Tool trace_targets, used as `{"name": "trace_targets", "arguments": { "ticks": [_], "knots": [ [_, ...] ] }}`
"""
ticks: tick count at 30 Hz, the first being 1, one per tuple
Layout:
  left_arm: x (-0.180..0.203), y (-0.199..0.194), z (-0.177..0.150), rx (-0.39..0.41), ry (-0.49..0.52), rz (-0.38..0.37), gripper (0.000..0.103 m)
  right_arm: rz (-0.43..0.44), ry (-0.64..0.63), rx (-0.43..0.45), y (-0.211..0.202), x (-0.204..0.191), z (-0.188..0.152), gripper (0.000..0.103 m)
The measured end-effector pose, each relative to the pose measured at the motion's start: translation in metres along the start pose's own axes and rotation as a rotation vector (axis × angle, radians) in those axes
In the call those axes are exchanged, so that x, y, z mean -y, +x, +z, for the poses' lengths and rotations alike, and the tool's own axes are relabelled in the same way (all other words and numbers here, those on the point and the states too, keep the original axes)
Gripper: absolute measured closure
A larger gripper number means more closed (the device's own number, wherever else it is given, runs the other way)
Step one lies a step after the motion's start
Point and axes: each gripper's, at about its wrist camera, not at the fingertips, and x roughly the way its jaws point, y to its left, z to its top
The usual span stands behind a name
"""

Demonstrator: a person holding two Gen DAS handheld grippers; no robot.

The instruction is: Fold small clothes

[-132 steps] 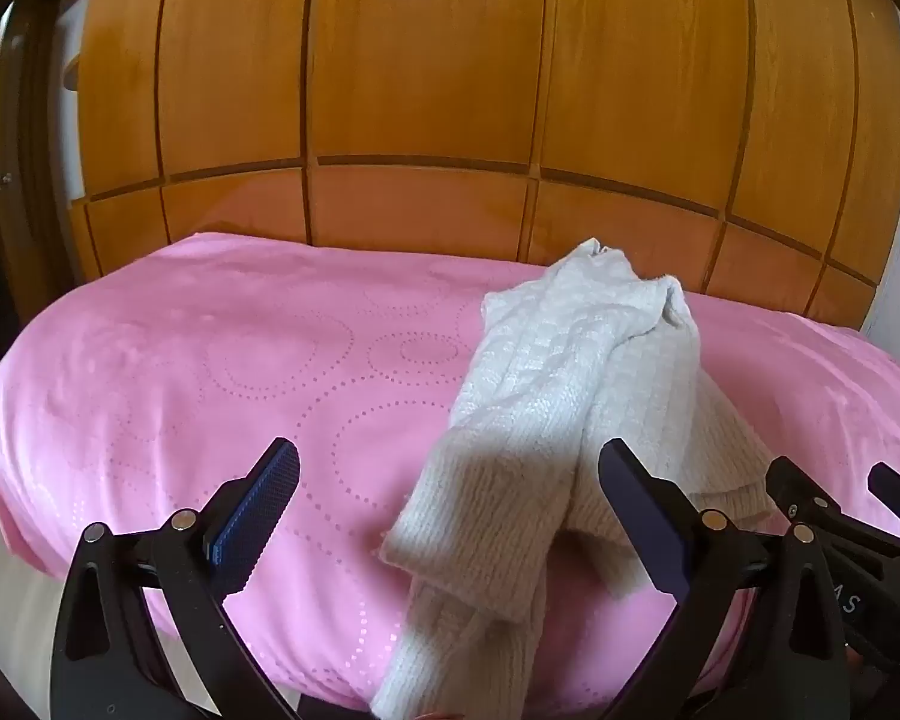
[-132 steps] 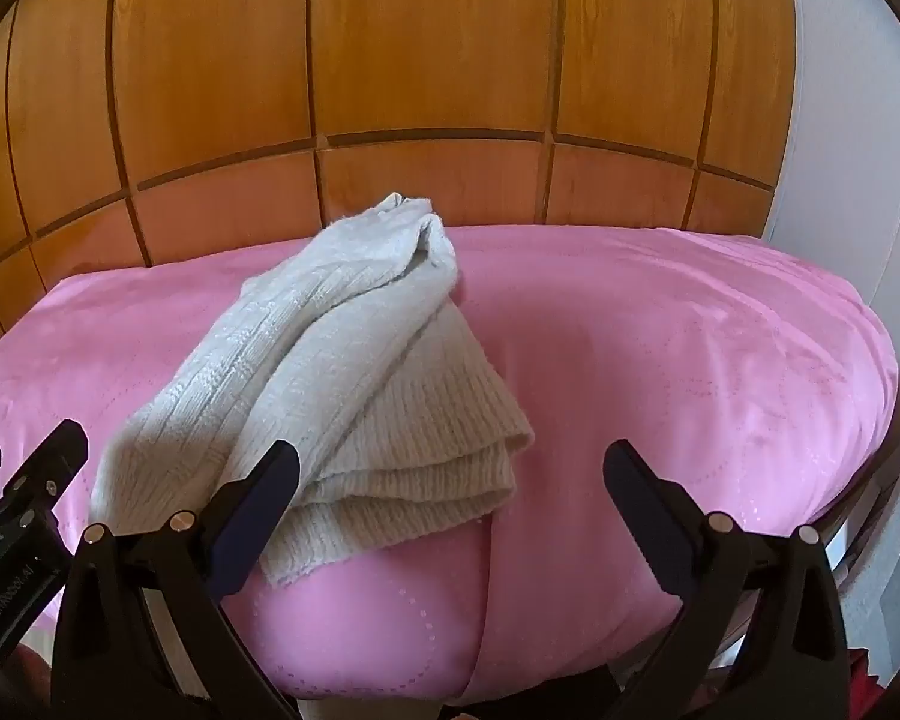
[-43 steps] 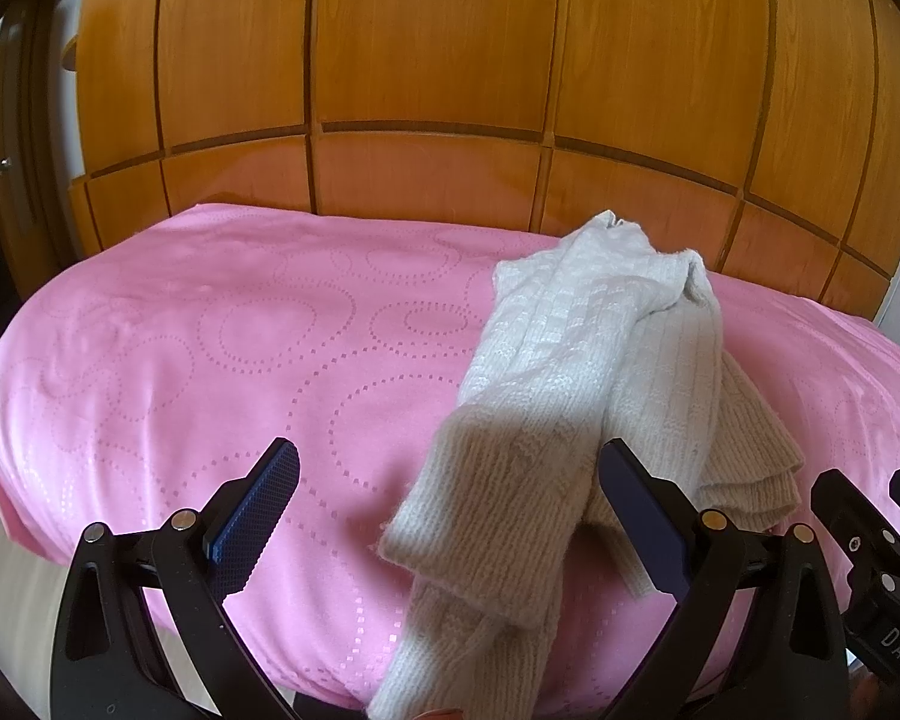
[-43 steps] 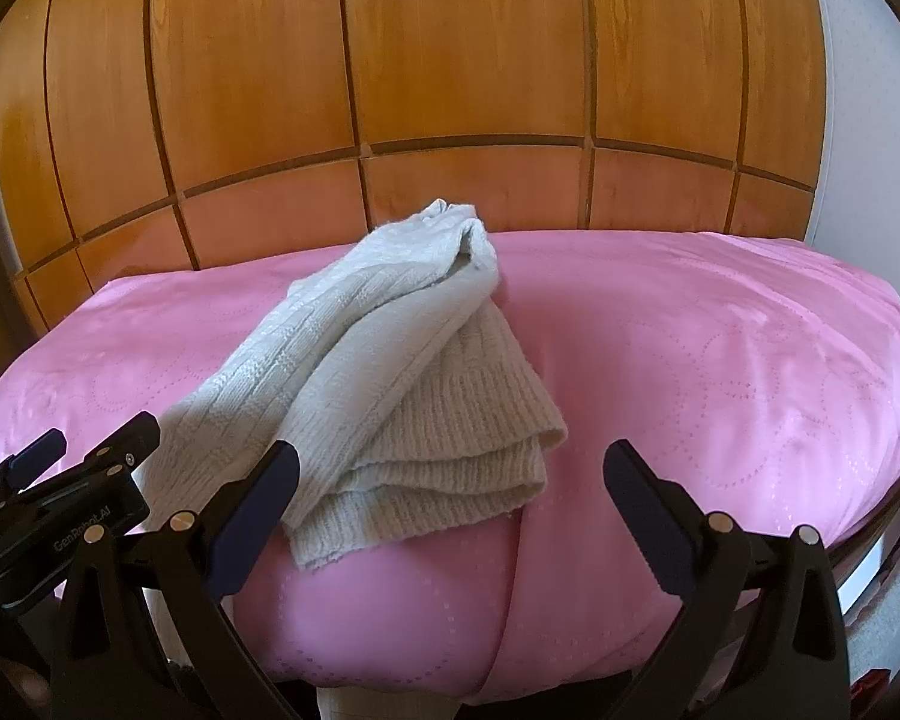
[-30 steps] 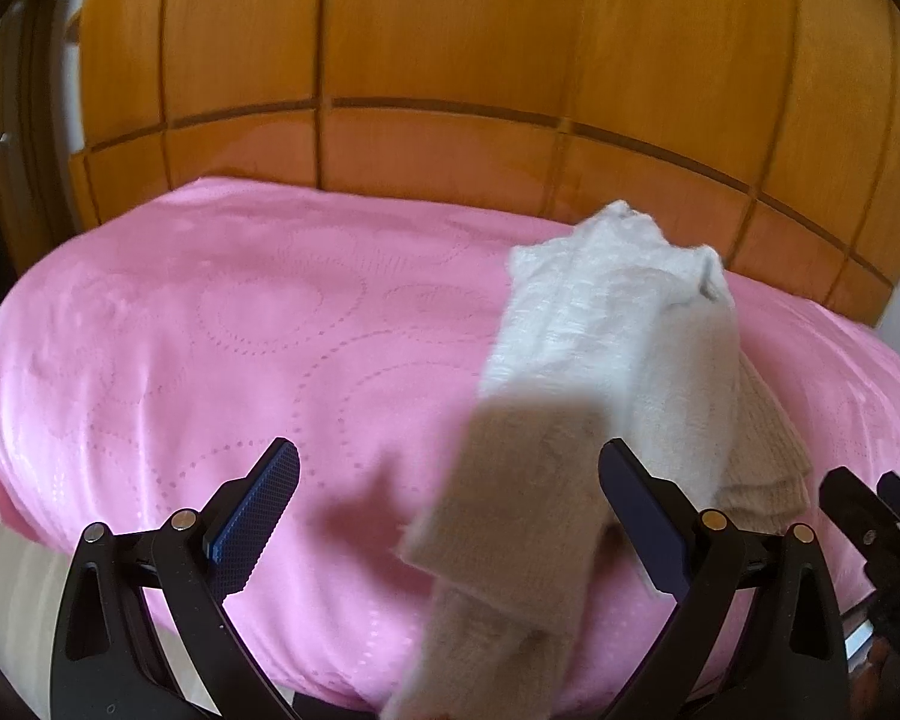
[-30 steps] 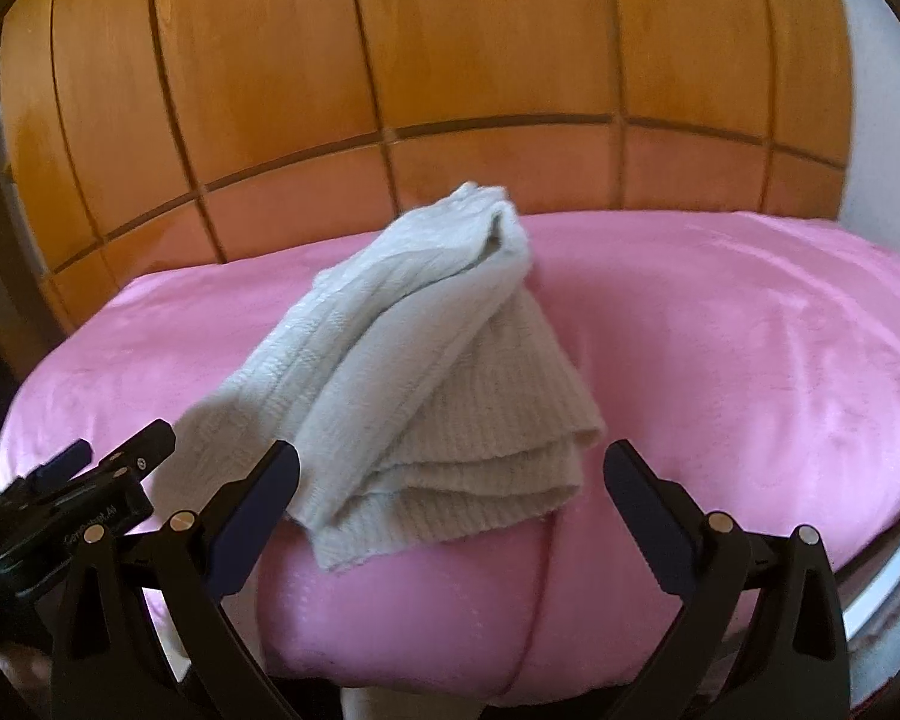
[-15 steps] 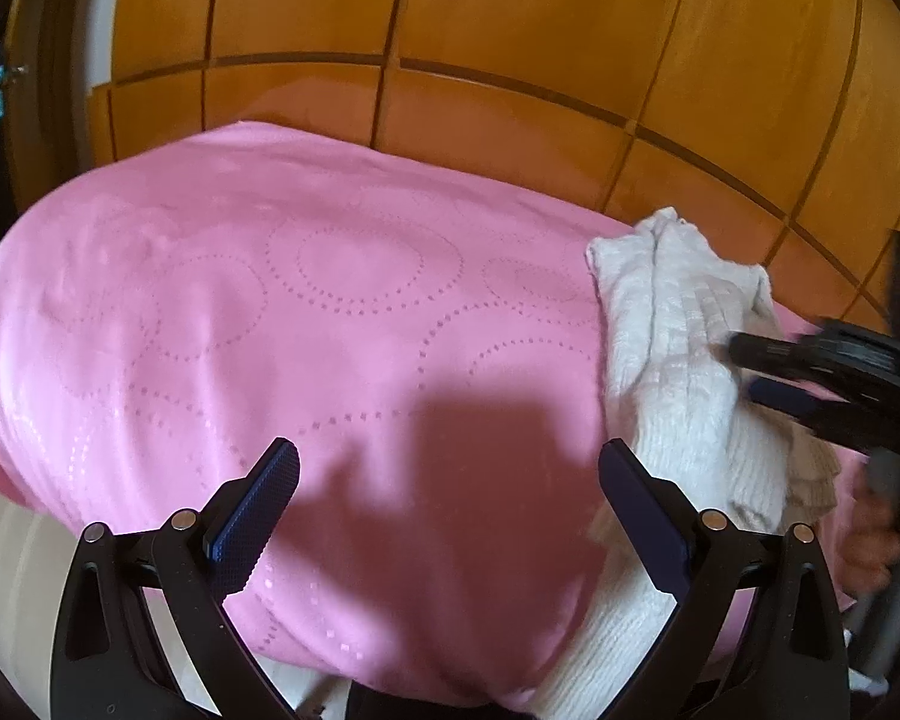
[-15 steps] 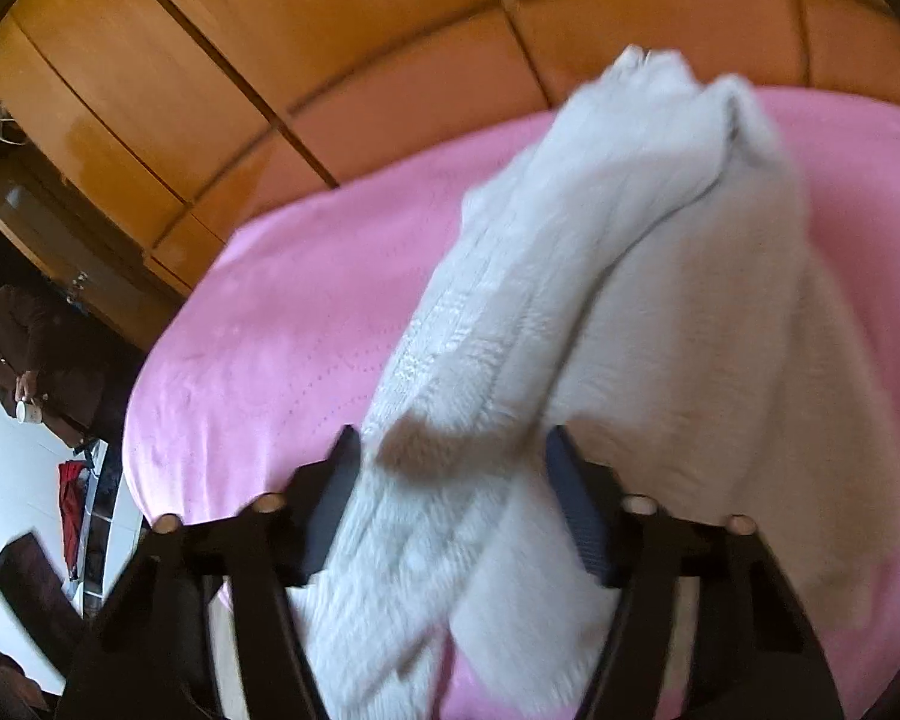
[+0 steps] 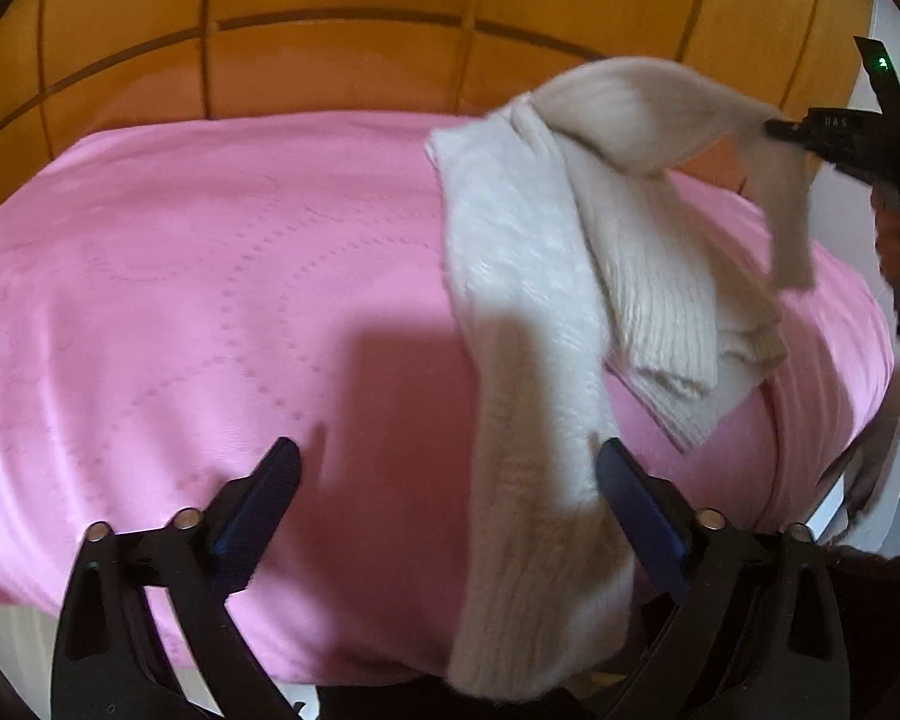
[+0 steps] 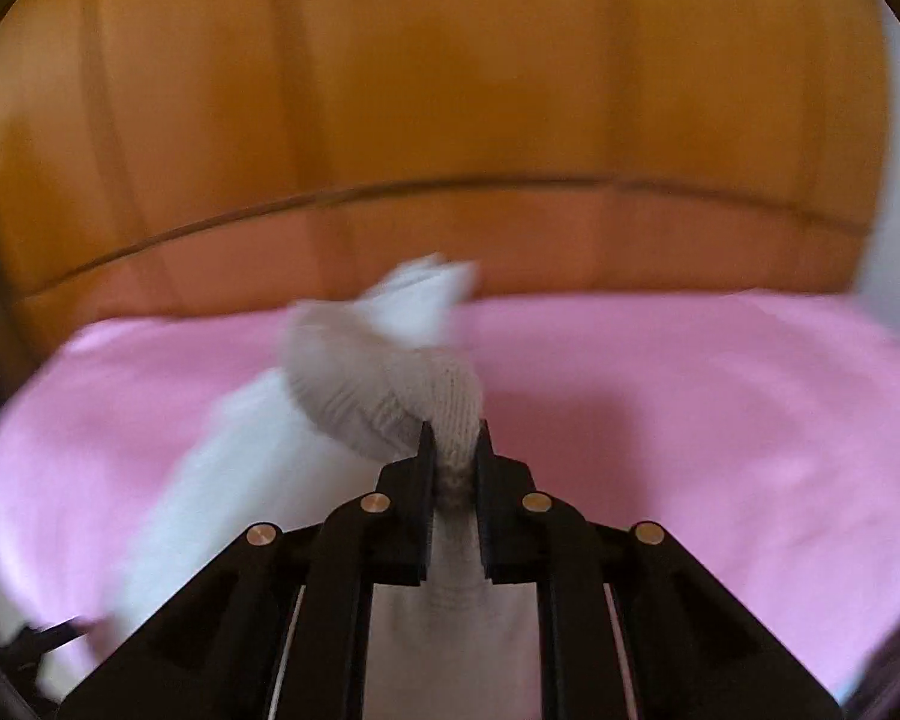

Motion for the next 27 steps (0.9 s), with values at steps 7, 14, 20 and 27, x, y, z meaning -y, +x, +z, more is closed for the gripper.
{"name": "trace_targets", "arguments": {
  "ticks": [7, 14, 20, 27],
  "knots": [
    [-0.011, 0.011, 0.016, -0.032, -0.083, -0.083, 0.096, -0.352, 0.175, -0.034, 0.063, 0.133, 0.043, 0.092],
    [-0.089, -0.019, 0.097, 0.153, -0.257, 0.012, 0.098, -0.472, 0.247, -0.086, 0.115, 0.184, 0.06, 0.092],
    [-0.179, -0.023, 0.183, 0.259, -0.441, 0.215, 0.098, -0.439, 0.236, -0.049, 0.118, 0.178, 0.062, 0.054],
    [-0.201, -0.009, 0.204, 0.298, -0.539, 0.271, 0.034, -0.04, 0.22, -0.165, 0.092, 0.121, 0.016, 0.055]
  ]
}}
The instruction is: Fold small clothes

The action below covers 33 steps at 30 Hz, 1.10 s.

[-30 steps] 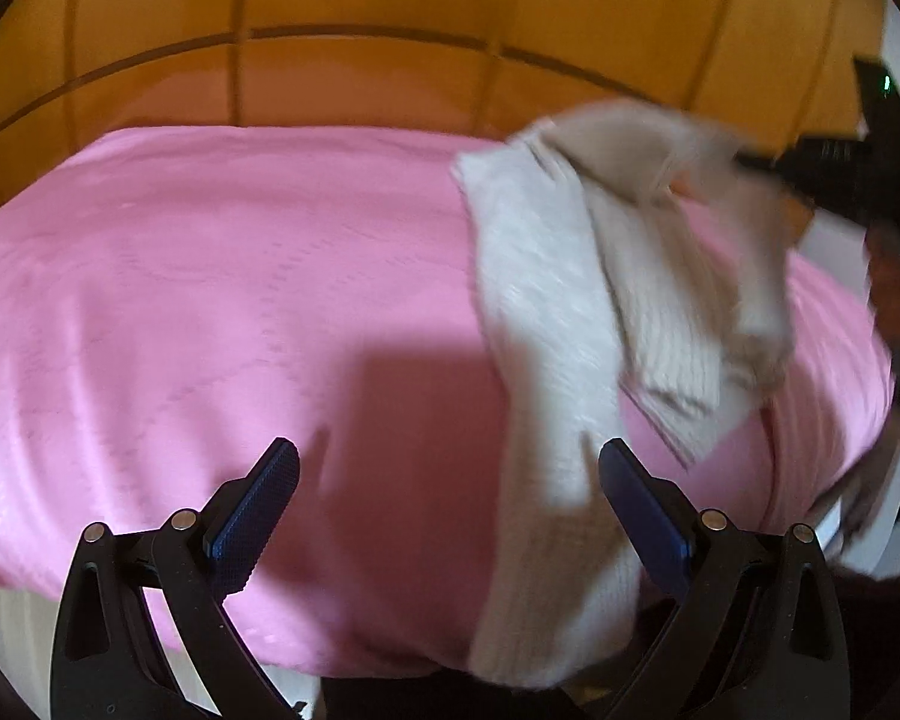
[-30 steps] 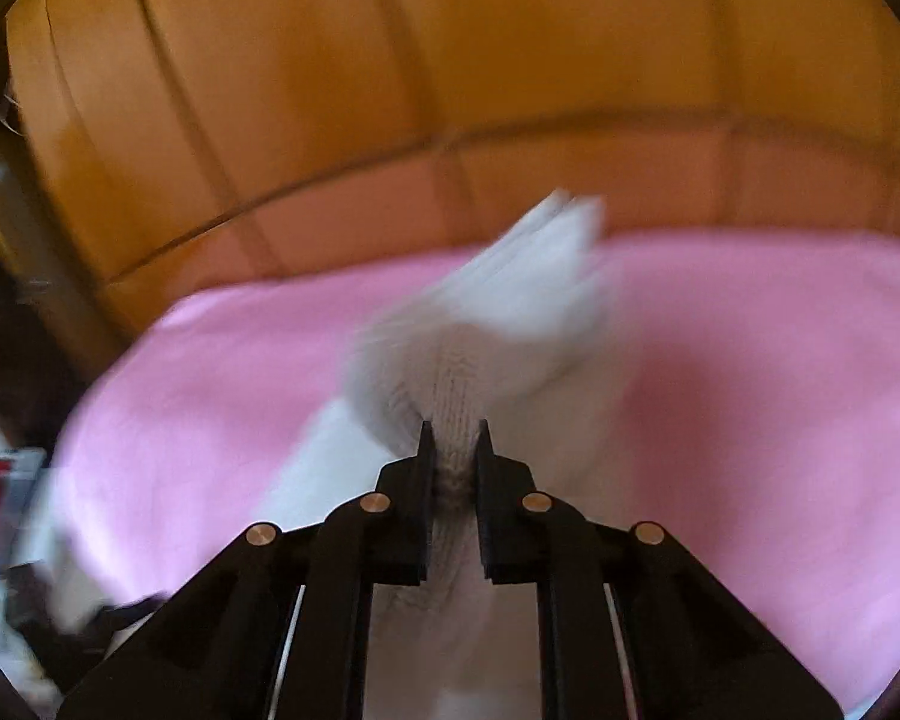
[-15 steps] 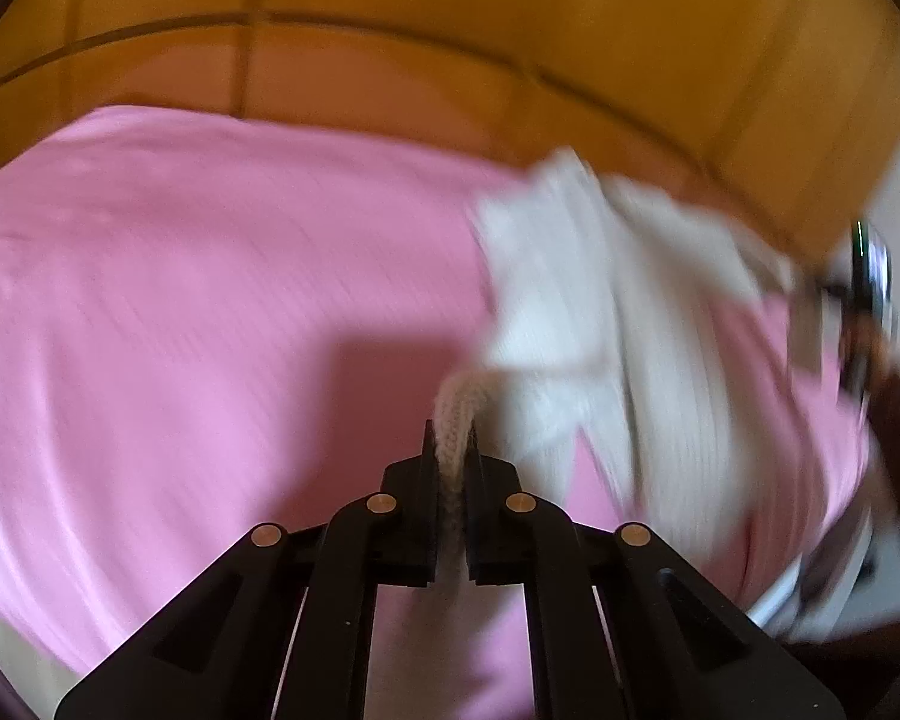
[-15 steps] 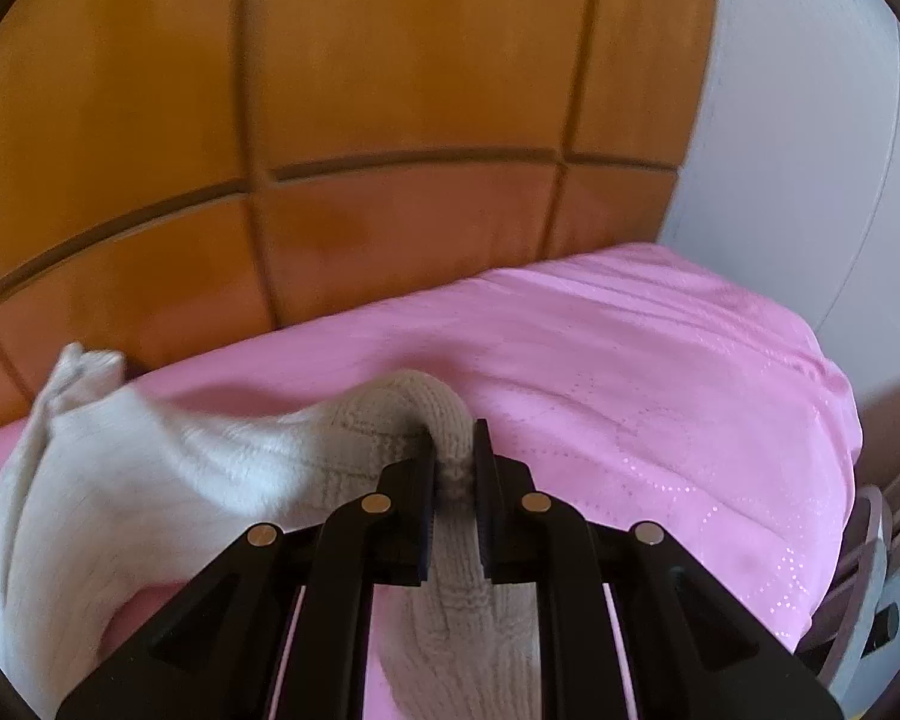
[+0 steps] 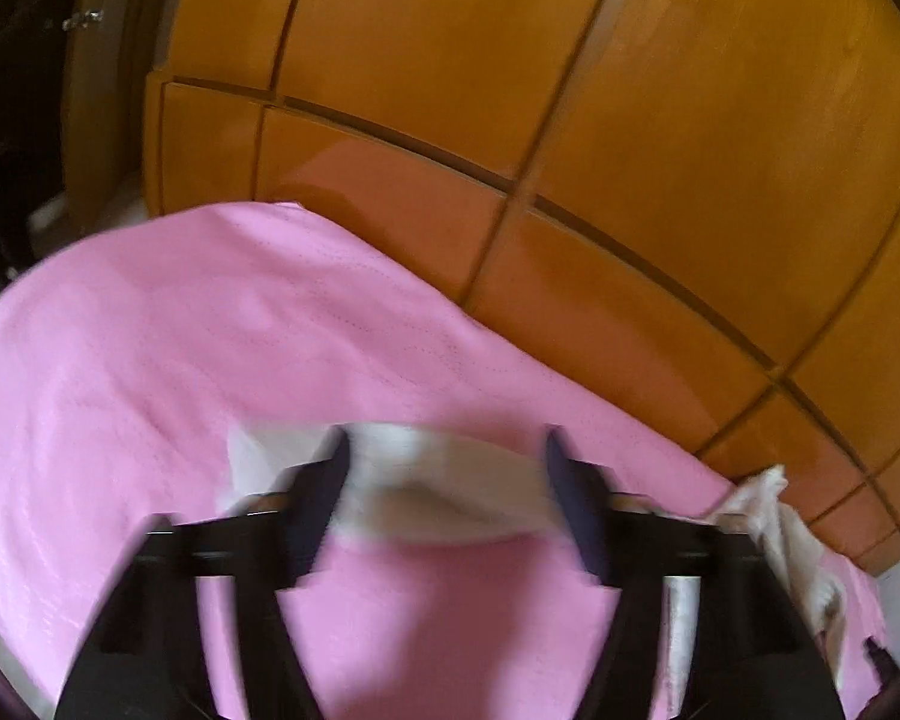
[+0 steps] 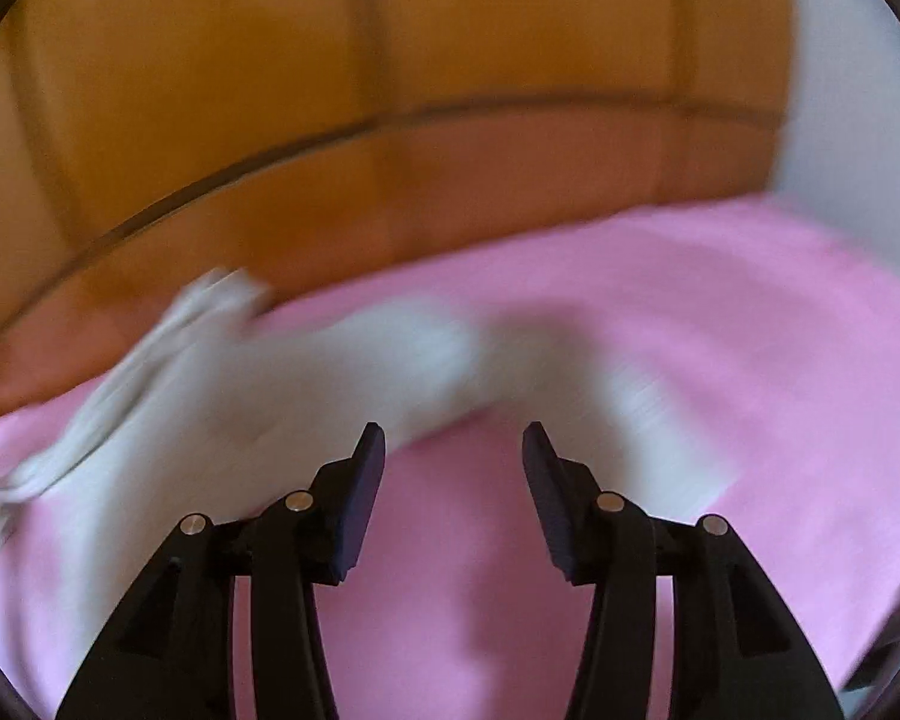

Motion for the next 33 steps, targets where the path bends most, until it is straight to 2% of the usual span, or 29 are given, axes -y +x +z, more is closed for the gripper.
{"name": "trace_targets", "arguments": {
  "ticks": [4, 6, 8, 10, 13, 18, 19, 20, 21, 25, 29, 30, 31, 32, 33],
  "knots": [
    [0.013, 0.007, -0.058, -0.149, 0.049, -0.151, 0.035, 0.338, 0.007, -0.19, -0.001, -0.048, -0.06, 0.06],
    [0.021, 0.009, -0.094, -0.237, 0.064, -0.238, 0.038, 0.475, 0.013, -0.278, -0.002, -0.075, -0.089, 0.061],
    [0.03, 0.008, -0.128, -0.317, 0.067, -0.336, 0.046, 0.57, 0.033, -0.344, -0.001, -0.094, -0.11, 0.061],
    [0.039, 0.005, -0.155, -0.378, 0.055, -0.418, 0.047, 0.632, 0.037, -0.403, 0.003, -0.113, -0.129, 0.061],
    [0.06, 0.0, -0.191, -0.459, 0.053, -0.53, 0.047, 0.661, 0.051, -0.442, 0.011, -0.132, -0.148, 0.061],
    [0.08, -0.002, -0.218, -0.52, 0.024, -0.606, 0.047, 0.724, 0.06, -0.435, 0.011, -0.155, -0.147, 0.063],
    [0.082, -0.002, -0.222, -0.524, 0.008, -0.619, 0.047, 0.725, 0.037, -0.431, 0.007, -0.16, -0.148, 0.072],
    [0.084, -0.003, -0.226, -0.53, -0.01, -0.631, 0.047, 0.713, 0.014, -0.427, 0.005, -0.163, -0.149, 0.092],
    [0.084, -0.002, -0.227, -0.535, -0.02, -0.64, 0.047, 0.688, -0.026, -0.41, -0.002, -0.165, -0.148, 0.096],
    [0.098, -0.01, -0.237, -0.57, -0.026, -0.686, 0.047, 0.678, -0.04, -0.266, -0.034, -0.153, -0.127, 0.097],
    [0.116, -0.017, -0.252, -0.584, 0.026, -0.701, 0.049, 0.636, -0.02, -0.127, -0.07, -0.116, -0.089, 0.097],
    [0.121, -0.016, -0.253, -0.584, 0.038, -0.7, 0.062, 0.611, -0.023, -0.102, -0.077, -0.109, -0.082, 0.097],
    [0.127, -0.015, -0.253, -0.592, 0.067, -0.693, 0.092, 0.582, -0.022, -0.083, -0.082, -0.1, -0.076, 0.097],
    [0.129, -0.016, -0.252, -0.583, 0.094, -0.673, 0.098, 0.558, -0.017, -0.069, -0.086, -0.092, -0.071, 0.097],
    [0.129, -0.018, -0.249, -0.567, 0.104, -0.662, 0.098, 0.542, -0.011, -0.058, -0.09, -0.085, -0.067, 0.097]
  ]
}}
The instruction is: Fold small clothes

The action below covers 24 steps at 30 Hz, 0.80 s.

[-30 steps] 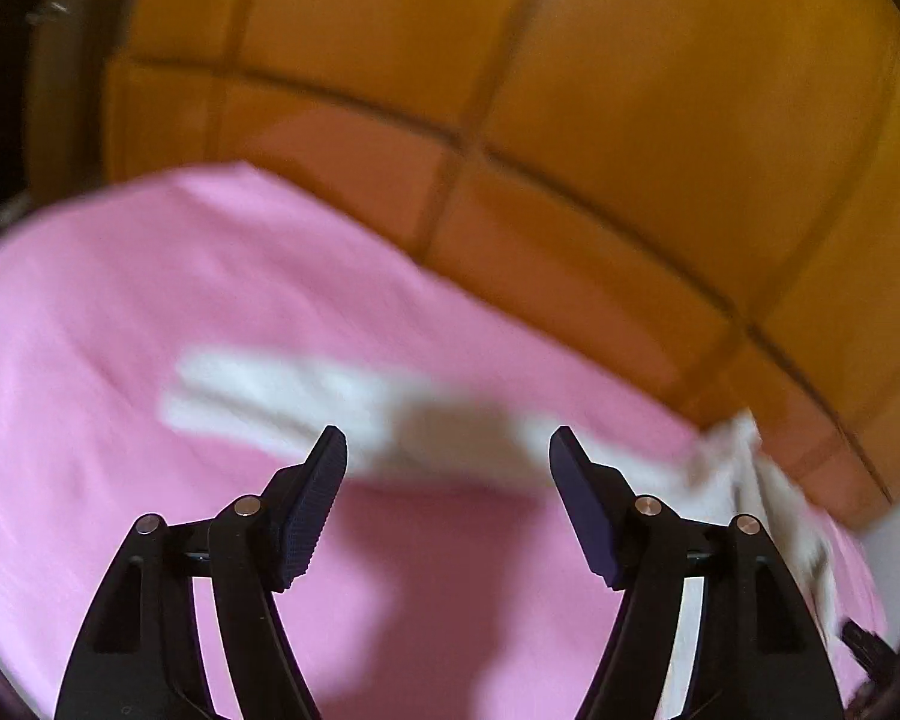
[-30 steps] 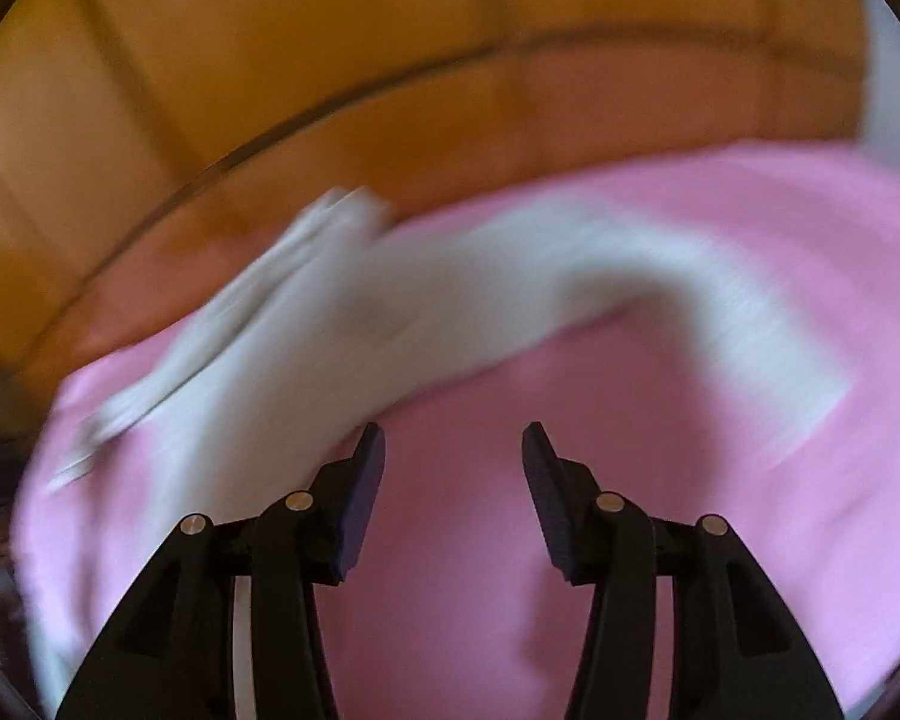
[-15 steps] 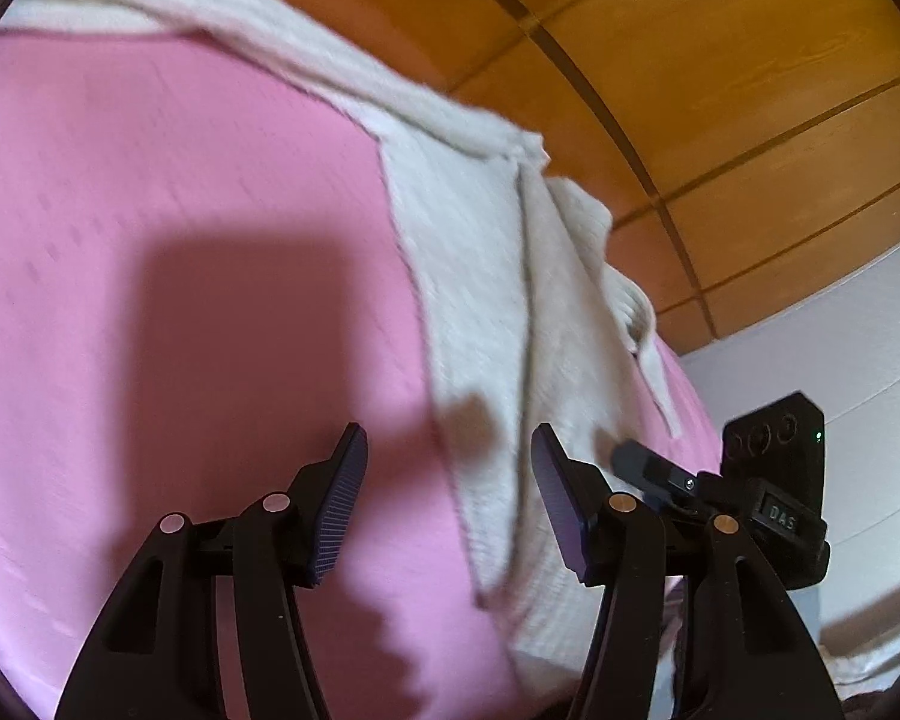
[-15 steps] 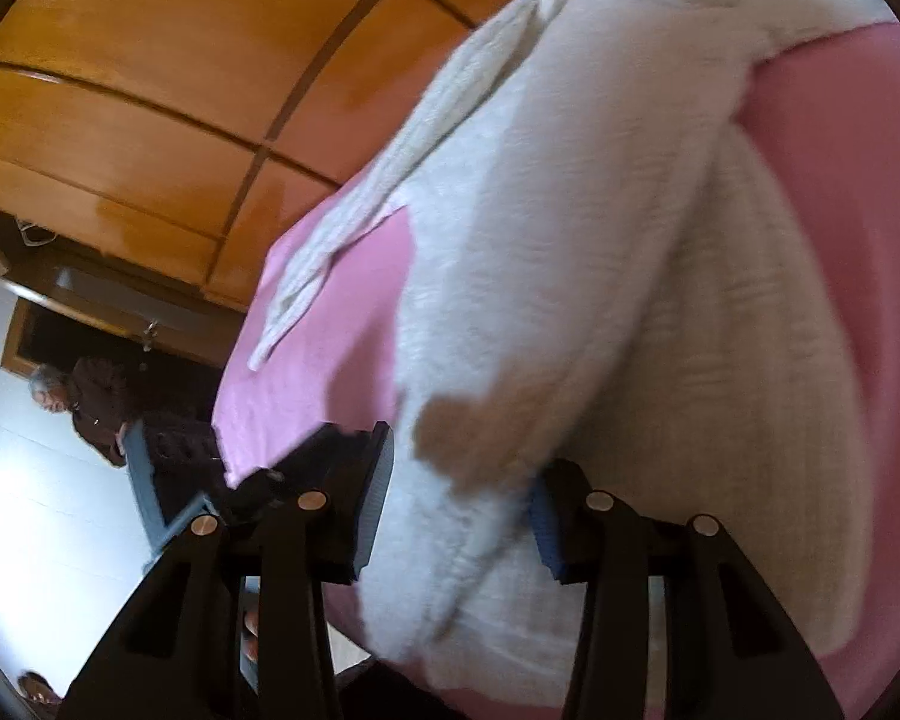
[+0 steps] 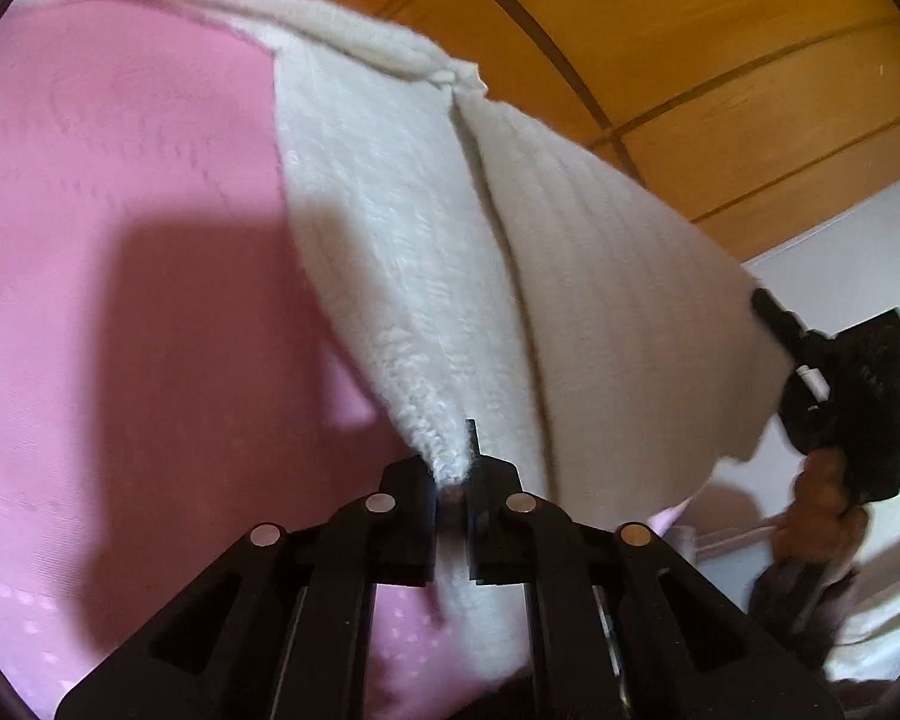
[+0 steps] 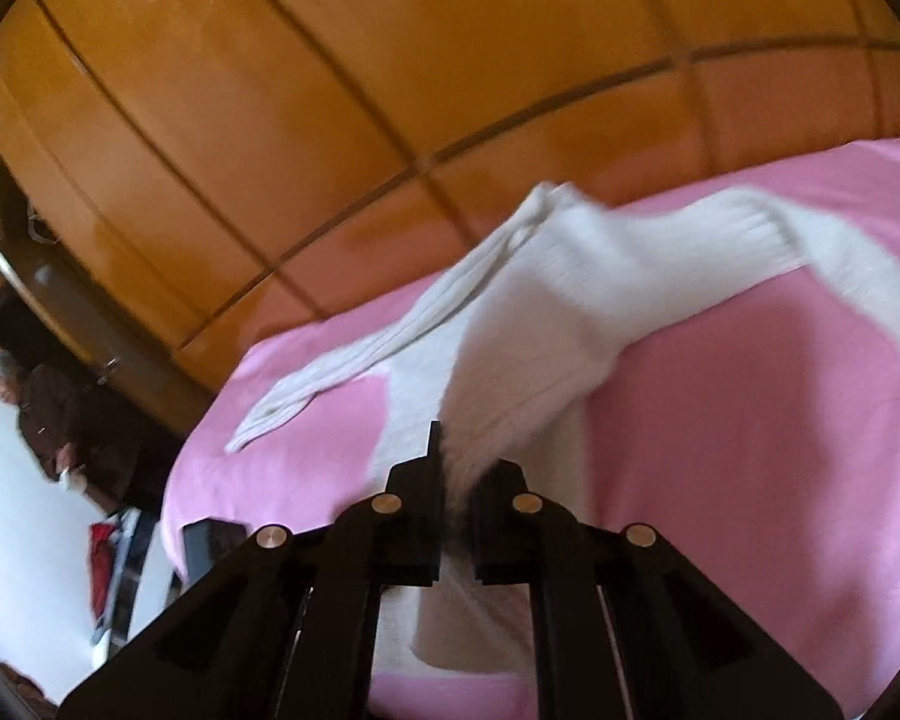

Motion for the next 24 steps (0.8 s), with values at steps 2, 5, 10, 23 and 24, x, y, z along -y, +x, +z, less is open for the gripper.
{"name": "trace_targets", "arguments": {
  "ticks": [2, 5, 10, 23, 24],
  "knots": [
    [0.003, -0.016, 0.005, 0.016, 0.002, -0.017, 0.098, -0.021, -0.005, 0.037, -0.019, 0.003, 0.004, 0.097],
    [0.008, -0.056, 0.02, 0.069, 0.003, -0.041, 0.099, -0.036, -0.014, 0.104, -0.052, 0.003, 0.01, 0.097],
    [0.015, -0.139, 0.031, 0.147, 0.039, -0.04, 0.099, -0.028, -0.006, 0.189, -0.103, 0.004, 0.005, 0.098],
    [-0.058, -0.109, -0.039, -0.045, -0.07, 0.319, 0.096, -0.347, 0.111, -0.171, -0.027, 0.088, -0.113, 0.092],
    [-0.06, -0.11, -0.038, -0.035, -0.076, 0.315, 0.092, -0.352, 0.109, -0.169, -0.027, 0.087, -0.112, 0.092]
  ]
}}
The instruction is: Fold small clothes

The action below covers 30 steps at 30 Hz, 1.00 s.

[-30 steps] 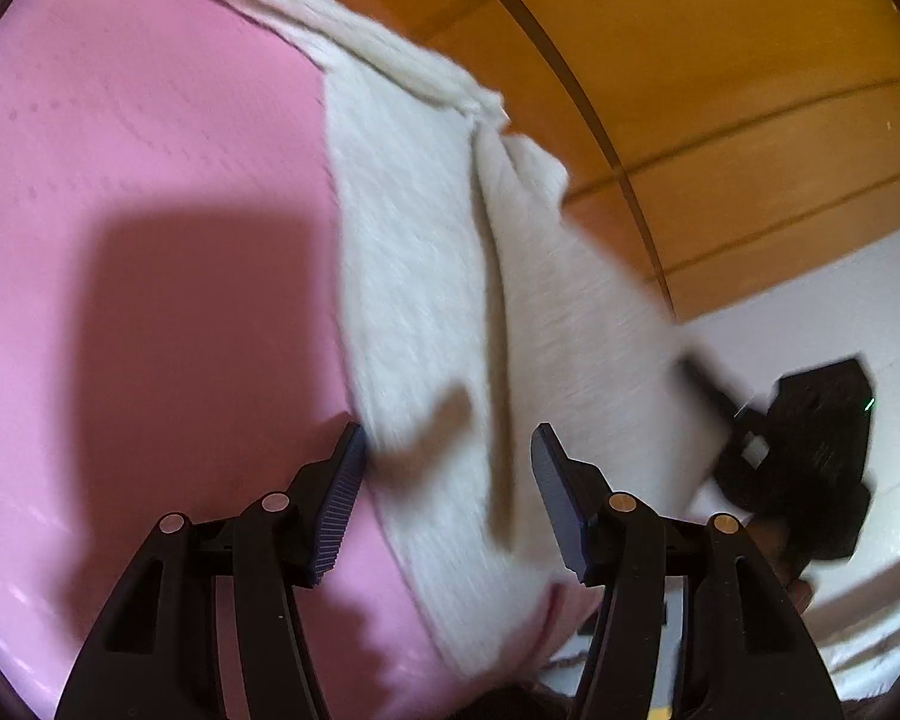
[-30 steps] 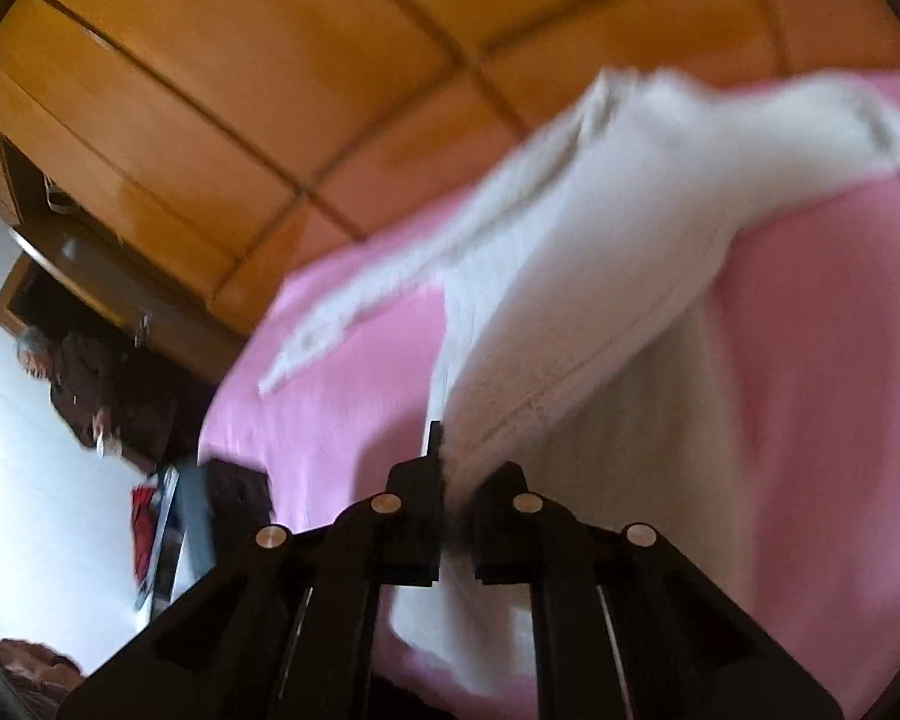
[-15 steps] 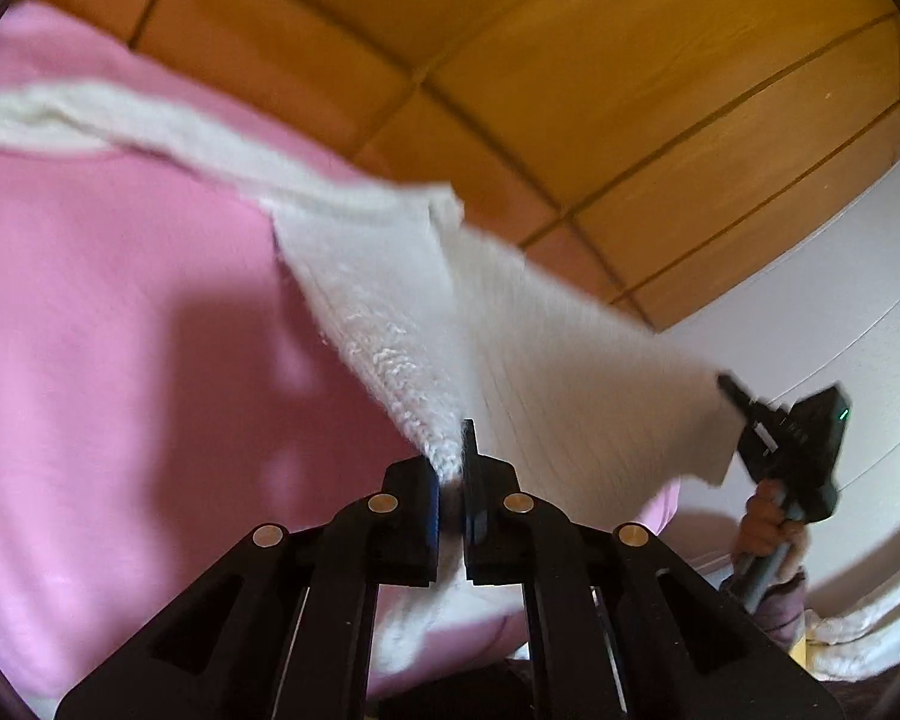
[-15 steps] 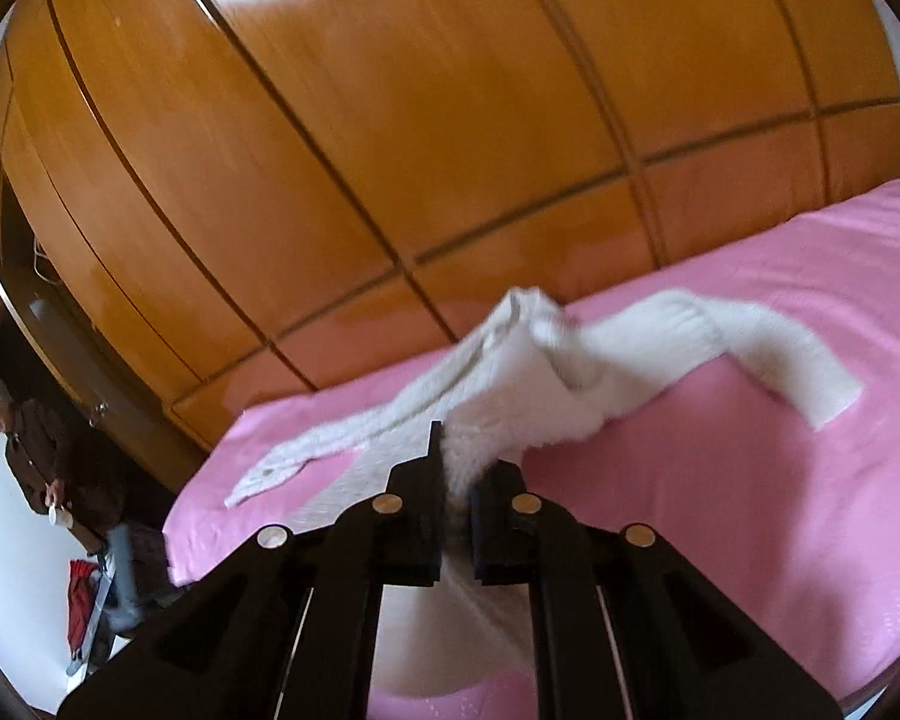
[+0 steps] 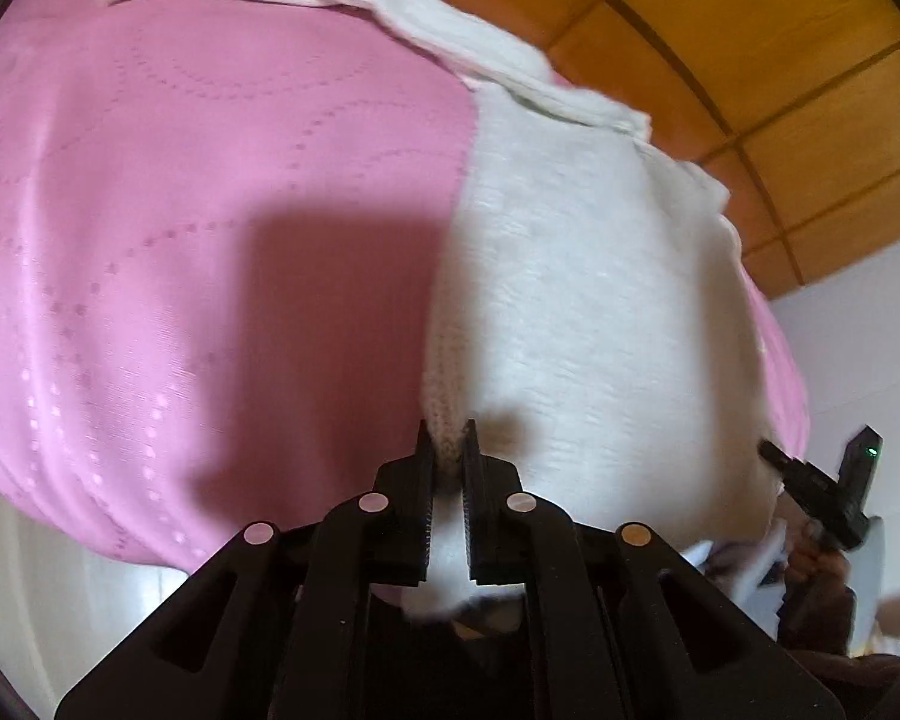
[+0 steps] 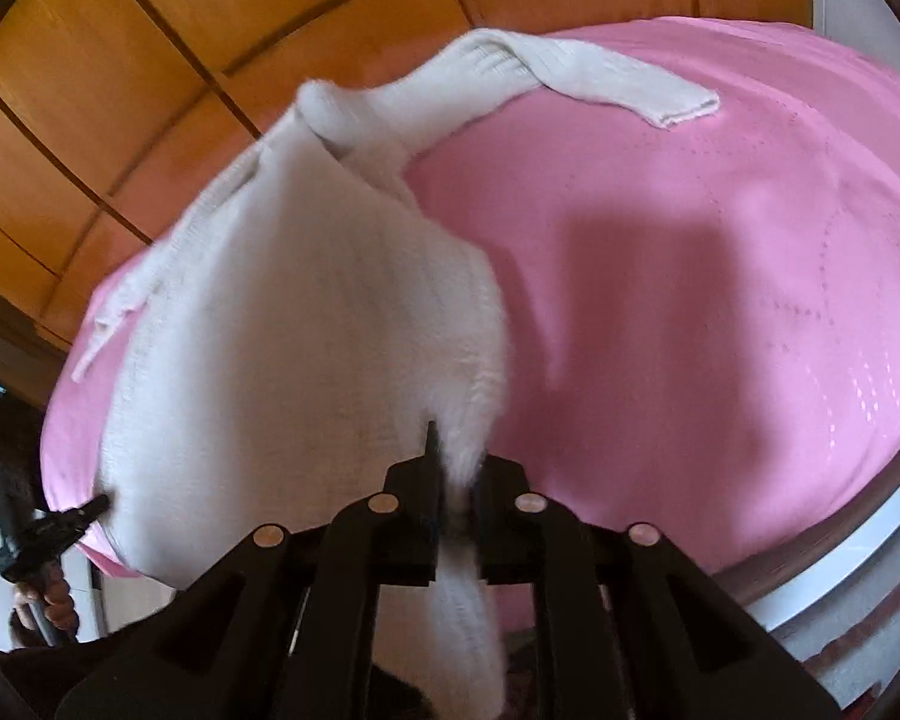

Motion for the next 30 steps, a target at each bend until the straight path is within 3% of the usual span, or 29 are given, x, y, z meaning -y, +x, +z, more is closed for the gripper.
{"name": "trace_targets", "arguments": {
  "ticks": [1, 2, 4, 8, 14, 18, 22, 28, 30],
  "knots": [
    [-0.006, -0.007, -0.001, 0.023, -0.016, -0.008, 0.081, -0.006, -0.001, 0.018, -0.003, -0.002, 0.002, 0.089],
    [-0.01, -0.009, 0.002, 0.051, -0.031, 0.006, 0.065, -0.015, -0.001, 0.043, -0.007, -0.004, 0.006, 0.075],
    [-0.02, -0.023, 0.012, 0.128, -0.06, 0.043, 0.053, -0.029, 0.012, 0.093, -0.016, -0.007, 0.015, 0.055],
    [-0.047, -0.051, 0.038, 0.256, -0.133, 0.151, 0.039, 0.022, -0.04, 0.153, -0.015, -0.036, 0.025, 0.048],
    [-0.095, -0.063, 0.095, 0.364, -0.255, 0.314, 0.039, 0.151, -0.187, 0.048, 0.049, -0.128, 0.024, 0.047],
    [-0.118, -0.066, 0.136, 0.412, -0.242, 0.535, 0.036, 0.199, -0.269, -0.032, 0.091, -0.174, 0.017, 0.047],
    [-0.153, -0.062, 0.173, 0.425, -0.353, 0.422, 0.034, 0.218, -0.33, -0.068, 0.117, -0.208, 0.015, 0.046],
    [-0.169, -0.04, 0.221, 0.426, -0.407, 0.335, 0.035, 0.21, -0.392, -0.052, 0.146, -0.238, 0.046, 0.048],
    [-0.169, -0.032, 0.232, 0.415, -0.377, 0.332, 0.069, 0.209, -0.413, -0.042, 0.154, -0.247, 0.059, 0.051]
  ]
}}
